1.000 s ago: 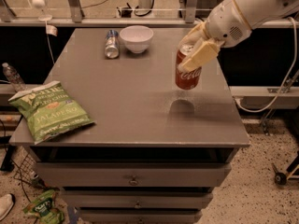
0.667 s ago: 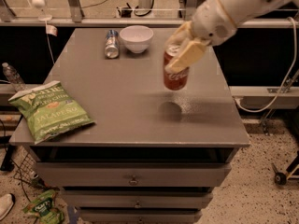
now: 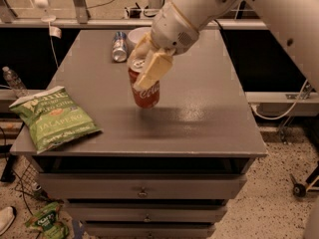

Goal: Move coke can near green jalapeno chip bag

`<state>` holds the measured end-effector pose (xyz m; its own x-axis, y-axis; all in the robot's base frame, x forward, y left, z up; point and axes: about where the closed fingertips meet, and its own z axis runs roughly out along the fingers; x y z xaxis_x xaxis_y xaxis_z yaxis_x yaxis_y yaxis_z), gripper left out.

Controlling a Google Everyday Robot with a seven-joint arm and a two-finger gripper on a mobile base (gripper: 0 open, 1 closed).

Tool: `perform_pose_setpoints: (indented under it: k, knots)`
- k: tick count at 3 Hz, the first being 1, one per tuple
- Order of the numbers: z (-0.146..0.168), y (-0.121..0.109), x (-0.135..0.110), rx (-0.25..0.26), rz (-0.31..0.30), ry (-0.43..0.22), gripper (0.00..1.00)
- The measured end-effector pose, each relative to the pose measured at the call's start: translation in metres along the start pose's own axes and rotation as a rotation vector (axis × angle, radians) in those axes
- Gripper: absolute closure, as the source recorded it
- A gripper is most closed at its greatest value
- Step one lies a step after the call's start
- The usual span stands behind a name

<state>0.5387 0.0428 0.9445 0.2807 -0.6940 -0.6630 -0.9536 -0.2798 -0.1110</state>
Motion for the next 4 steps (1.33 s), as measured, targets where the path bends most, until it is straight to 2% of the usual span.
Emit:
perform_pose_setpoints:
  k: [1, 2, 4]
  knots:
    - [0.028, 0.001, -0.016, -0.073, -0.036, -0.035, 1.00]
    - [0.043, -0.001, -0.023, -0.111, -0.049, -0.066, 1.00]
    - [0.058, 0.001, -0.039, -0.151, -0.051, -0.111, 1.00]
